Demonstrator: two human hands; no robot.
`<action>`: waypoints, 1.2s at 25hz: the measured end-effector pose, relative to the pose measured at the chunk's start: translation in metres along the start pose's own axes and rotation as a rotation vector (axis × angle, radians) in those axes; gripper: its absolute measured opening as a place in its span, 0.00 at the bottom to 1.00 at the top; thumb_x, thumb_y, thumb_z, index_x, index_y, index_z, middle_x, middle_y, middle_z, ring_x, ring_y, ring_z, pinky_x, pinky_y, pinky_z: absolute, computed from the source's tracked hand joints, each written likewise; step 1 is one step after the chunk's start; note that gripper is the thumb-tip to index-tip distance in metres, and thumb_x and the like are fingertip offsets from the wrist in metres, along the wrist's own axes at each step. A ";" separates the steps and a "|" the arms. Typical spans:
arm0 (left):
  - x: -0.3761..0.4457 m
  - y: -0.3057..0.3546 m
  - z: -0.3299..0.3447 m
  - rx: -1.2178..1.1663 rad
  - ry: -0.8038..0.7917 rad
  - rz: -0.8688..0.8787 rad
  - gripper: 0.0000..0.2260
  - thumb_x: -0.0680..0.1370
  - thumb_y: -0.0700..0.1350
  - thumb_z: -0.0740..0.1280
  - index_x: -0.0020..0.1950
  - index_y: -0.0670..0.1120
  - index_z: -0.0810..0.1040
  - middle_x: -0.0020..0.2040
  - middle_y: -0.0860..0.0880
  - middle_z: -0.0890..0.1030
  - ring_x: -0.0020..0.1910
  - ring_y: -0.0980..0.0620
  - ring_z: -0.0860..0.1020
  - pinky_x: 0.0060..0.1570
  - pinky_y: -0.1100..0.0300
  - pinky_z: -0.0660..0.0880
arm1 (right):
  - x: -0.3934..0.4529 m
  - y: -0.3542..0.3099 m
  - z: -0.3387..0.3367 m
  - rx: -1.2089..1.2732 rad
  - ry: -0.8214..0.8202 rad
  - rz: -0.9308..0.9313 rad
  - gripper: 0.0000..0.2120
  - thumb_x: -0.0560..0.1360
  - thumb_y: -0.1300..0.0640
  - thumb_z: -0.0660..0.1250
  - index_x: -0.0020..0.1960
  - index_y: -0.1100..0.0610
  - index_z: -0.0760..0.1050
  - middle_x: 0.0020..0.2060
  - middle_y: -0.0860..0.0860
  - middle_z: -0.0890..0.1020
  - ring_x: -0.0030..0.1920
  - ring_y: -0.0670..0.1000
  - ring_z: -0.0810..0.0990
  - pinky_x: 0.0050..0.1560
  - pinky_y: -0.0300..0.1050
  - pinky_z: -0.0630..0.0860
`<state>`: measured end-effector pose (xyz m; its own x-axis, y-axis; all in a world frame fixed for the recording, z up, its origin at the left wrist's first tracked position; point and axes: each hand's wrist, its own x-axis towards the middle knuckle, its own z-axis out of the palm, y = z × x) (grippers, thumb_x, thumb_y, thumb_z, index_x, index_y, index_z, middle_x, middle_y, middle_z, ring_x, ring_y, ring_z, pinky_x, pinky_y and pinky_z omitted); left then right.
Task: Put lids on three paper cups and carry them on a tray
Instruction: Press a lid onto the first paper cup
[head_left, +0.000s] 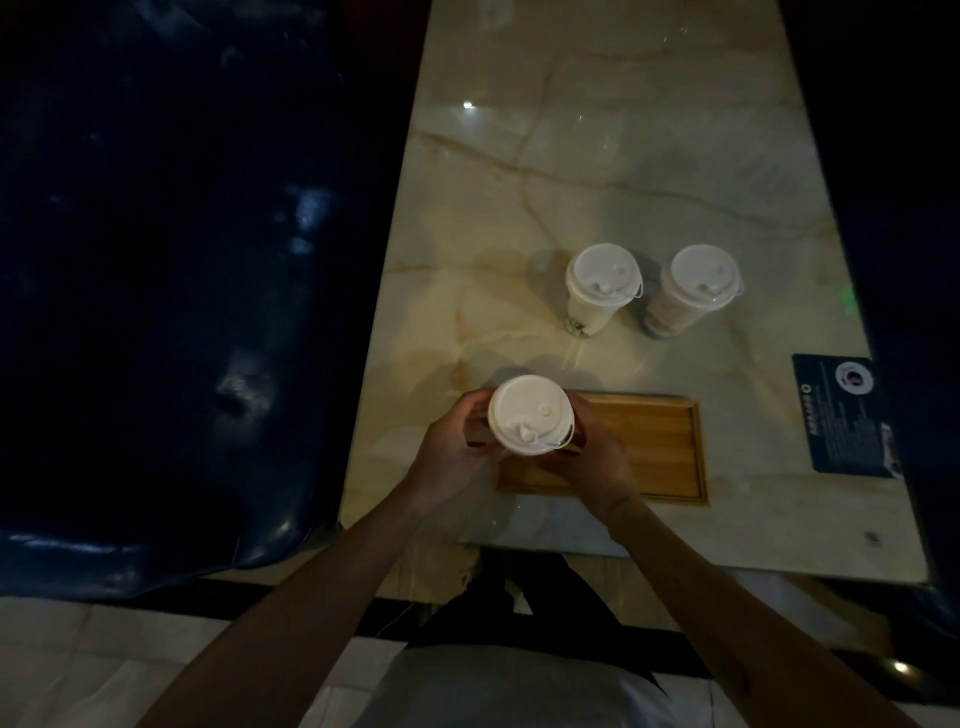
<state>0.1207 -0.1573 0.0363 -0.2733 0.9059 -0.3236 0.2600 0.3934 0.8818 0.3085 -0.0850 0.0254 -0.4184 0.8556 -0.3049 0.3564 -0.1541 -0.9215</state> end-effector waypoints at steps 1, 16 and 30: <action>0.000 0.000 0.000 0.008 0.005 0.005 0.31 0.63 0.49 0.79 0.63 0.59 0.71 0.56 0.60 0.80 0.59 0.60 0.79 0.58 0.58 0.78 | 0.001 0.000 0.000 0.009 -0.004 0.004 0.37 0.64 0.65 0.80 0.69 0.54 0.71 0.60 0.49 0.81 0.54 0.36 0.79 0.48 0.28 0.76; -0.004 0.007 0.004 0.039 0.017 -0.002 0.29 0.66 0.38 0.80 0.60 0.57 0.71 0.53 0.62 0.78 0.51 0.69 0.76 0.45 0.77 0.72 | -0.007 0.004 0.001 -0.077 0.008 0.043 0.37 0.64 0.62 0.80 0.66 0.41 0.70 0.55 0.35 0.80 0.55 0.35 0.78 0.52 0.44 0.81; 0.011 -0.013 -0.037 0.343 -0.178 -0.028 0.24 0.73 0.39 0.74 0.67 0.45 0.75 0.62 0.46 0.79 0.56 0.47 0.78 0.58 0.55 0.77 | -0.014 -0.013 -0.039 -0.799 -0.151 0.018 0.27 0.73 0.56 0.72 0.70 0.53 0.71 0.66 0.56 0.78 0.64 0.58 0.77 0.61 0.46 0.72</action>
<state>0.0801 -0.1580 0.0336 -0.1272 0.8954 -0.4267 0.5575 0.4203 0.7159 0.3422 -0.0757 0.0506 -0.4953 0.7714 -0.3996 0.8287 0.2815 -0.4837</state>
